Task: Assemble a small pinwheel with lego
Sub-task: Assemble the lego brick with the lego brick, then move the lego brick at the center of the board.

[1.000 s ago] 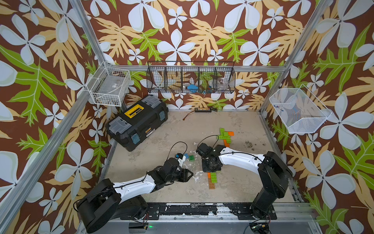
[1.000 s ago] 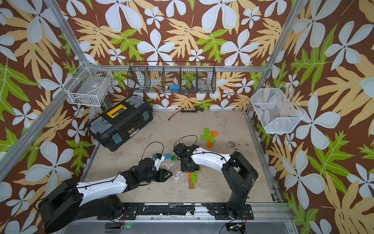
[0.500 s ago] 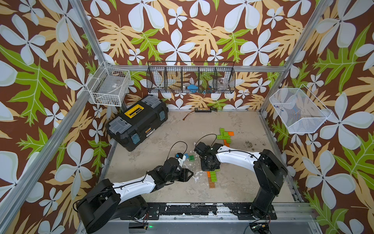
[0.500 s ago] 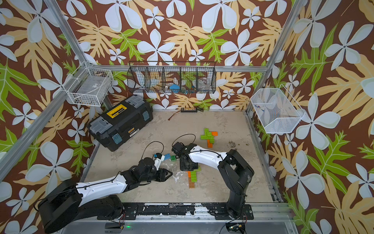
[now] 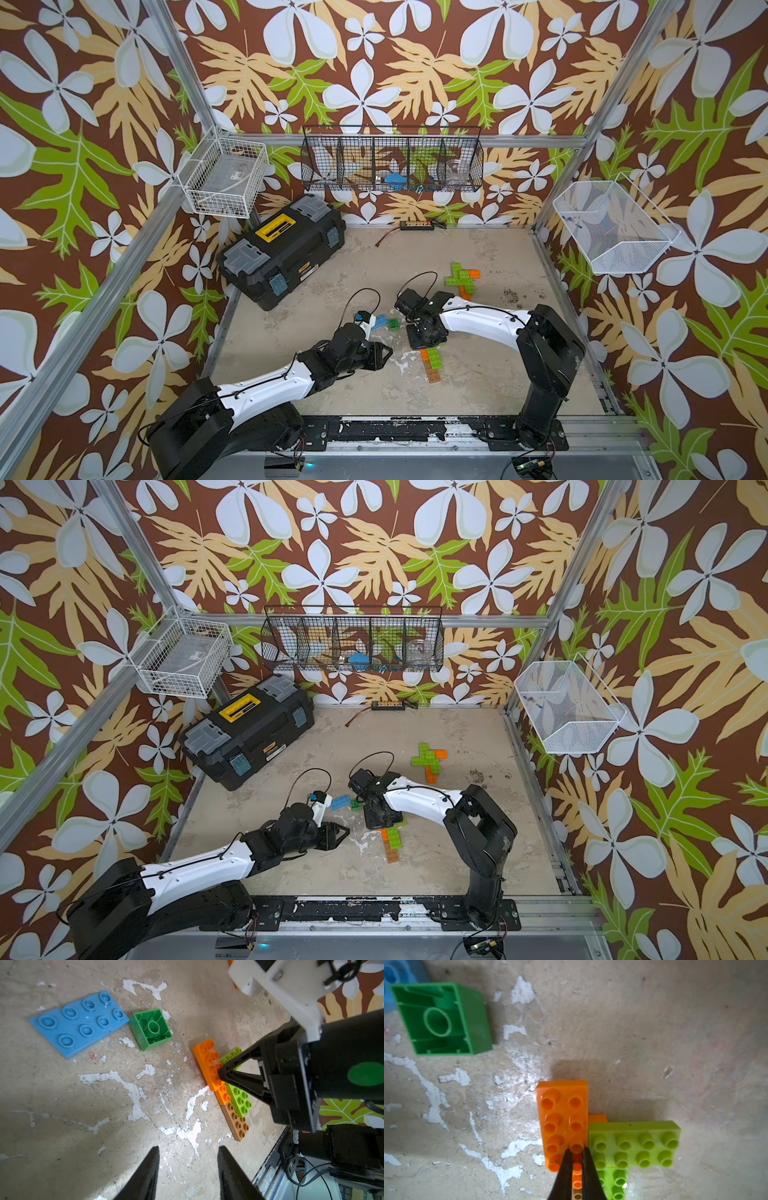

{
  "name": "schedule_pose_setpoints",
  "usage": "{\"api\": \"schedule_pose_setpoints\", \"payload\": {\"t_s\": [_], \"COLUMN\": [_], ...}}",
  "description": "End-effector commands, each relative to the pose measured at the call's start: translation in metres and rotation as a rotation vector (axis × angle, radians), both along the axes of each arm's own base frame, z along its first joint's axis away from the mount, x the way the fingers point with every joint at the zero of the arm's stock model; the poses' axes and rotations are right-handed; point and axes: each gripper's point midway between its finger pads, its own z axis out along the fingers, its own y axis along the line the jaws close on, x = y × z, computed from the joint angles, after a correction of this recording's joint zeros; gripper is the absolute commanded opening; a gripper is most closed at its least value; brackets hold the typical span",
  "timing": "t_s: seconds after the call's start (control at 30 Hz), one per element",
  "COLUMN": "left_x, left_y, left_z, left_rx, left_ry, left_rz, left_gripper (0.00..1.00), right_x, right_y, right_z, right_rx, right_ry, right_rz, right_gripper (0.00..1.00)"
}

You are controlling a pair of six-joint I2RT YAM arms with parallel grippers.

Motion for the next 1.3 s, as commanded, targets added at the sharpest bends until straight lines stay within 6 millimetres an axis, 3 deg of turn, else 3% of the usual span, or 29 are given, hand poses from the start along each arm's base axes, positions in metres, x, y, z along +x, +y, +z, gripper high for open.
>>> {"api": "schedule_pose_setpoints", "payload": {"t_s": [0.0,0.3,0.6,0.83,1.03,1.27], "left_x": [0.005,0.021,0.043,0.077,0.111,0.137], "left_y": [0.004,0.020,0.037,0.052,0.047,0.025], "left_z": [0.000,0.001,0.000,-0.012,-0.024,-0.047], "left_rx": [0.024,0.070,0.144,0.345,0.459,0.533], "left_ry": [-0.008,-0.009,0.001,0.017,0.037,0.088], "left_rz": [0.029,0.095,0.132,0.168,0.154,0.075], "left_gripper": [0.49,0.51,0.52,0.48,0.43,0.29], "right_x": [0.004,0.010,0.008,0.015,0.019,0.013], "right_y": [-0.003,0.002,0.001,0.004,-0.017,-0.036], "right_z": [0.001,0.018,0.022,0.055,0.082,0.086], "right_rx": [-0.038,-0.009,-0.002,0.086,0.115,0.114], "right_ry": [-0.018,-0.043,-0.048,-0.156,-0.250,-0.264], "right_rz": [0.031,0.014,0.015,0.024,0.003,-0.013], "right_gripper": [0.04,0.17,0.17,0.14,0.13,0.12]}}
